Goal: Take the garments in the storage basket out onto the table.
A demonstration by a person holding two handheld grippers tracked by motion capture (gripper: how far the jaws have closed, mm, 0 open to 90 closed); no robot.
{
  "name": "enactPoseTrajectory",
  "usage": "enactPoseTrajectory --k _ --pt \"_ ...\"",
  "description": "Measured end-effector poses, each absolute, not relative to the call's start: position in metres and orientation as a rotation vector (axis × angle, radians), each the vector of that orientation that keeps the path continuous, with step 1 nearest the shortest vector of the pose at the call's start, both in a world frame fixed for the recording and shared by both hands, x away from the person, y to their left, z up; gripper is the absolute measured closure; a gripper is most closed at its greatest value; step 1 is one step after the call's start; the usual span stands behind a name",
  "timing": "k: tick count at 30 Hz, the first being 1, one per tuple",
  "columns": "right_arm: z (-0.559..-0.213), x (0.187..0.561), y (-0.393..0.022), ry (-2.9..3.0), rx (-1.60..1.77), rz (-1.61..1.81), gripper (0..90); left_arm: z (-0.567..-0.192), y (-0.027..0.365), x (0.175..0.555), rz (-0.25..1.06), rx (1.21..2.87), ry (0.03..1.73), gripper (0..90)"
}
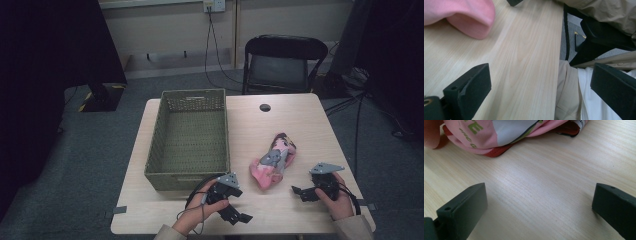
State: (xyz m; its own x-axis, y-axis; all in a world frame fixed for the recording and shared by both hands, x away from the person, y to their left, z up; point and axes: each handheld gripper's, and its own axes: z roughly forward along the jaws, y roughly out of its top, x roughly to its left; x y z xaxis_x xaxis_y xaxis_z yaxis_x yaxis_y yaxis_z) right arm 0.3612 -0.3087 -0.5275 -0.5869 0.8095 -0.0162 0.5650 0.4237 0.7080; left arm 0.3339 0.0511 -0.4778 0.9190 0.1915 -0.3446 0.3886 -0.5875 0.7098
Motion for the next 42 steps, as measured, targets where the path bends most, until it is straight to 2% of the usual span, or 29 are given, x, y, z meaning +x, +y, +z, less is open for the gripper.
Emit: enactPoseTrajectory --k 22,42 --pt "-0.528 0.361 -0.309 2.326 1.179 0.954 0.0 -0.476 0.085 0.331 -0.274 2.244 0.421 2.5" --pt "-0.528 0.361 -0.309 2.325 1.180 0.954 0.0 -0.468 0.122 0.330 -0.220 2.205 0.486 2.5"
